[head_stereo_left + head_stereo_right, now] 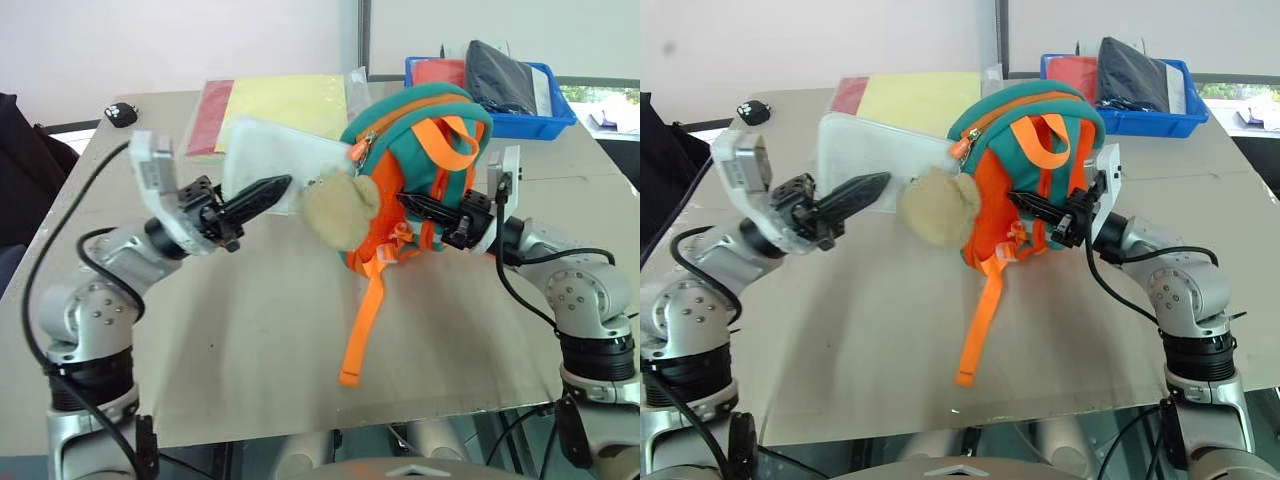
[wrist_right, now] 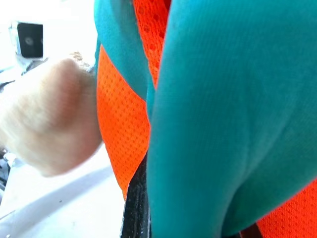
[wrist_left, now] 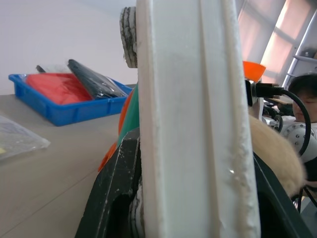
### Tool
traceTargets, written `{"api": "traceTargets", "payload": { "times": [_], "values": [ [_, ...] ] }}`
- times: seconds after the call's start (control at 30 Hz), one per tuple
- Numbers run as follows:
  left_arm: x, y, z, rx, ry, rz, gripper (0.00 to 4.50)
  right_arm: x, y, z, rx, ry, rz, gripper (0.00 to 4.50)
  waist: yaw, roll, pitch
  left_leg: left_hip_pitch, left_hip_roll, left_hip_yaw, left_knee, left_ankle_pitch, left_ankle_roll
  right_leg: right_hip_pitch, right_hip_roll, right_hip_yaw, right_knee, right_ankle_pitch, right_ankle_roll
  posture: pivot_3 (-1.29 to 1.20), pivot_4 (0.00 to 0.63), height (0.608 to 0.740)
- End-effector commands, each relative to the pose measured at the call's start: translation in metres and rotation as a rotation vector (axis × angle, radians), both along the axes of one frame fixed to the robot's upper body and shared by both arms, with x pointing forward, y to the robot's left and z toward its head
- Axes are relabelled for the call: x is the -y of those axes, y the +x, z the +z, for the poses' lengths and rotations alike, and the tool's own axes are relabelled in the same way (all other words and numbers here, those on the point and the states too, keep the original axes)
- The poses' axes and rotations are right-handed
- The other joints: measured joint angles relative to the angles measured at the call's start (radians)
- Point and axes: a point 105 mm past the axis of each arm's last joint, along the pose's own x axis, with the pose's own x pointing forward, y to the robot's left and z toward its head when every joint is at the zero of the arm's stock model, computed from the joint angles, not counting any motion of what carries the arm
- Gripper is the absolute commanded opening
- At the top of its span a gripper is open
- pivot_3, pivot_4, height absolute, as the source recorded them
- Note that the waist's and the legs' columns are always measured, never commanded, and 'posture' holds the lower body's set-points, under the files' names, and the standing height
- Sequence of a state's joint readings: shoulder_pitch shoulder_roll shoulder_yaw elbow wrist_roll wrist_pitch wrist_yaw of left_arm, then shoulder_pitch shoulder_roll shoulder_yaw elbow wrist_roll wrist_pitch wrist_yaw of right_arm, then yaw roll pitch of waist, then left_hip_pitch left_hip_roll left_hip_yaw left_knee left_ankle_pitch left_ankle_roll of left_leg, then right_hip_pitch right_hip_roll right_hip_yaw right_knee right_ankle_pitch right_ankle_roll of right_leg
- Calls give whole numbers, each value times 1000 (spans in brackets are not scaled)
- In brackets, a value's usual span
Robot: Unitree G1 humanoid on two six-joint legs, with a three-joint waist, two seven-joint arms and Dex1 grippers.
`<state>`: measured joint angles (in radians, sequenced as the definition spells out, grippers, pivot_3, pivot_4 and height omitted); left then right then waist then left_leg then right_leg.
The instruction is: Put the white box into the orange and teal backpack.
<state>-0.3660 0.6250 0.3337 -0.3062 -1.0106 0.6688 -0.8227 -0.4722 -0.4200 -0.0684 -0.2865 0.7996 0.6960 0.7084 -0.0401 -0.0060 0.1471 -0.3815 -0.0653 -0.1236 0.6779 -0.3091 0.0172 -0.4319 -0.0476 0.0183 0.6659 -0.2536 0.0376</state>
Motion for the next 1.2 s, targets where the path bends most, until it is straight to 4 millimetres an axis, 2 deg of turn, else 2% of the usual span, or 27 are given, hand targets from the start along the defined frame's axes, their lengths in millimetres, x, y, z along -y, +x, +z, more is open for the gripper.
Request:
{"api": "traceTargets", "payload": {
  "times": [0.03, 0.13, 0.3, 0.43, 0.57, 0.7, 0.8, 0.9, 1.0, 1.03, 1.1, 1.13, 1.2],
  "values": [
    [4, -5, 31, 138, -47, 13, 1596, -4, -9, 13, 63, 21, 20, 18, 0, 0, 0, 0, 0, 0, 0, 0, 0, 0, 0, 0, 1, 0, 0, 0, 150, 740],
    [9, 0, 33, 145, -49, 23, 1596, -4, -9, 12, 61, 20, 20, 18, 1, 0, 0, 0, 0, 0, 2, 0, 0, 0, 0, 0, 2, 0, 0, 0, 150, 740],
    [45, 8, -1, 95, 70, -38, 1596, -8, -9, 13, 62, 25, 25, 18, 4, 0, 0, 0, -1, 0, 4, 0, 0, 0, 0, 1, 5, 0, 0, 0, 150, 740],
    [67, 44, -20, 73, 65, 58, 1596, -12, -8, 14, 66, 32, 32, 18, 12, 0, 0, 0, -1, 0, 7, 0, 0, 1, 0, 0, 7, 0, 1, 0, 150, 740],
    [85, 68, -45, 91, 104, 127, 1596, -15, -9, 16, 70, 39, 32, 18, 9, -1, 0, 1, -1, 1, 7, 0, 0, 1, 0, 1, 8, 0, 1, 0, 150, 740],
    [105, 86, -65, 71, 127, 177, 1596, -18, -9, 16, 73, 41, 32, 18, 13, -1, -1, 1, -2, 1, 8, 0, 0, 1, 0, 1, 9, 0, 1, 0, 150, 740],
    [126, 92, -80, 14, 165, 129, 1596, -21, -9, 17, 73, 50, 34, 18, 22, -1, -1, 1, -2, 1, 9, 0, 0, 1, -1, 1, 10, 1, 1, 0, 150, 740],
    [147, 96, -89, -62, 230, 70, 1596, -24, -9, 17, 74, 50, 39, 18, 31, -2, -2, 2, -2, 1, 10, 0, 0, 2, -1, 1, 12, 1, 2, 0, 150, 740],
    [147, 105, -87, -88, 263, 105, 1596, -25, -9, 17, 79, 46, 41, 18, 34, -3, -2, 2, -3, 0, 11, 0, 0, 4, -1, 0, 12, 2, 3, 0, 150, 740],
    [146, 104, -85, -84, 273, 103, 1930, -25, -9, 17, 80, 45, 41, 4, 33, -3, -3, 3, -3, 0, 11, 0, 1, 4, -1, 0, 12, 2, 3, 0, 150, 740],
    [139, 91, -71, -46, 278, 43, 2555, -24, -9, 17, 81, 48, 34, 0, 27, -3, -3, 3, -3, 1, 11, 0, 1, 5, -1, 1, 12, 2, 3, 0, 150, 740],
    [136, 86, -66, -30, 279, 27, 3070, -24, -9, 17, 80, 48, 31, 0, 25, -3, -3, 3, -3, 0, 11, 0, 1, 4, -1, 1, 12, 2, 3, 0, 150, 740],
    [109, 69, -45, 27, 276, 29, 3875, -23, -9, 16, 78, 48, 26, 0, 17, -3, -3, 3, -2, 0, 10, 0, 0, 3, -1, 1, 12, 2, 3, 0, 150, 740]
  ]
}}
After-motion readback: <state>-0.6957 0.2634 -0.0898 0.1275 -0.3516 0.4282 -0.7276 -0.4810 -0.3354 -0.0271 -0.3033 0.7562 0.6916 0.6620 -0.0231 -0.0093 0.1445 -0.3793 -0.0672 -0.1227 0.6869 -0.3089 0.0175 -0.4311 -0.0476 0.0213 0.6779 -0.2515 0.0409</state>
